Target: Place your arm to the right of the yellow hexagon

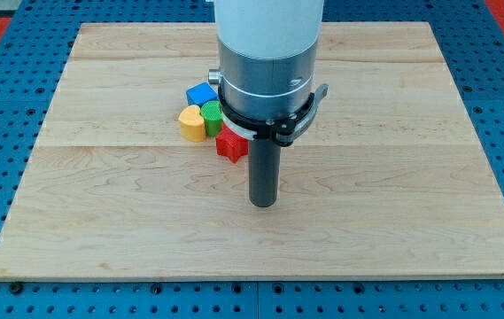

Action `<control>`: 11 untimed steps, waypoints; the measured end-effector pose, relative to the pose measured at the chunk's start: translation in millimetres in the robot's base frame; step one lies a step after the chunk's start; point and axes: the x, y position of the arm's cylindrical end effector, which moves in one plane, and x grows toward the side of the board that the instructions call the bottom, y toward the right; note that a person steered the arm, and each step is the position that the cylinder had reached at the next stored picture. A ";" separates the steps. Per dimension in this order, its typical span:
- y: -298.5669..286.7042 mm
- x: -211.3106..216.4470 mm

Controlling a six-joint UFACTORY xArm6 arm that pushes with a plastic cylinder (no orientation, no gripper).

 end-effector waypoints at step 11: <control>165.1 -88.9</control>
